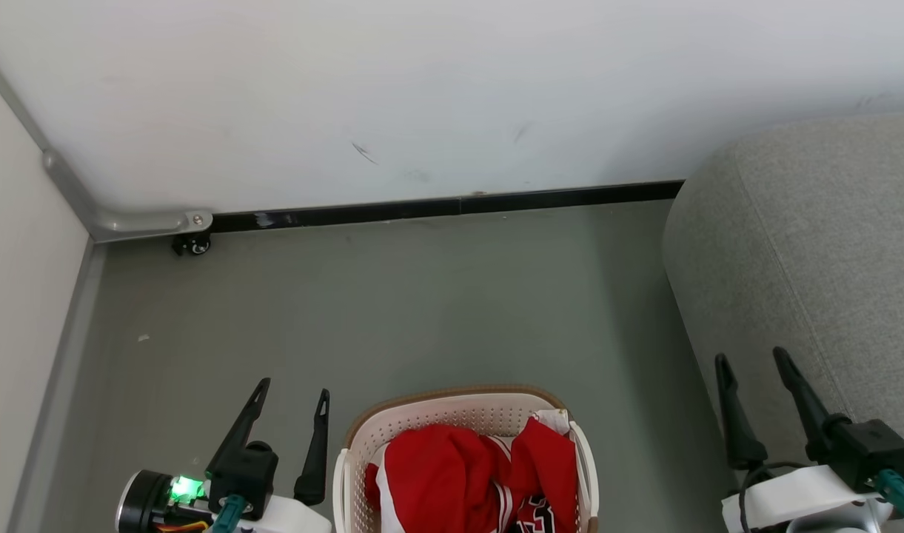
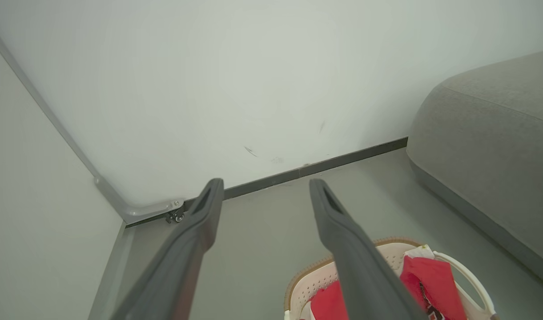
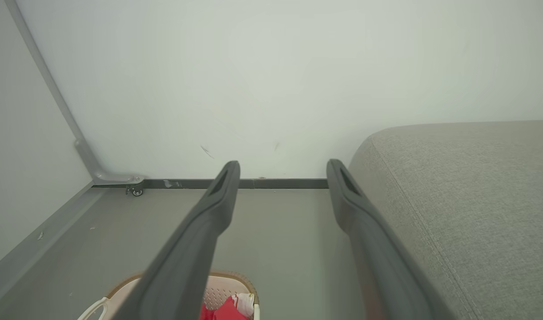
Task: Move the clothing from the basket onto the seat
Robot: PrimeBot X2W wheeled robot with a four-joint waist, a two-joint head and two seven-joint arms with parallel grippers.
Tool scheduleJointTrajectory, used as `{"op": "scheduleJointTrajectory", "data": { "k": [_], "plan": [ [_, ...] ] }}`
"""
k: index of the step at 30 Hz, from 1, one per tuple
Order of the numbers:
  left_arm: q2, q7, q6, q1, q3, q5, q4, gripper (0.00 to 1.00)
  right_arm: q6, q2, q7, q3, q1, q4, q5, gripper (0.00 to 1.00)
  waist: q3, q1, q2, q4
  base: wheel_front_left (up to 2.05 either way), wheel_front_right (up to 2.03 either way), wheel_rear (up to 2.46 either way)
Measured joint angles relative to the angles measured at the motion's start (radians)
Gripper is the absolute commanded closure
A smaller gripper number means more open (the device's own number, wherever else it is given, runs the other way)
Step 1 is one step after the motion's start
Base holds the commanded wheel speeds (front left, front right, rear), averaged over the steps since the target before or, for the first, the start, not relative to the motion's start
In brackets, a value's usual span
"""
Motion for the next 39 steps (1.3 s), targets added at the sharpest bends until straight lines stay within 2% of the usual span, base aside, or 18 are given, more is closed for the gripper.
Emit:
{"op": "scheduleJointTrajectory", "data": {
  "k": [24,39],
  "plan": [
    [-0.003,0.000,-0.062,-0.163,-0.082,0.063,0.172,0.00,0.000,0.000,-0.029,-0.092,-0.046,-0.106,0.008,0.00,0.171,-0.0001,0.0000,-0.077,0.00,0.00,0.00],
    [0.000,0.000,-0.079,-0.252,-0.102,0.087,0.299,0.00,0.000,0.000,-0.038,-0.079,-0.109,-0.162,0.038,0.00,0.307,-0.0001,0.0000,-0.146,0.00,0.00,0.00]
  ]
}}
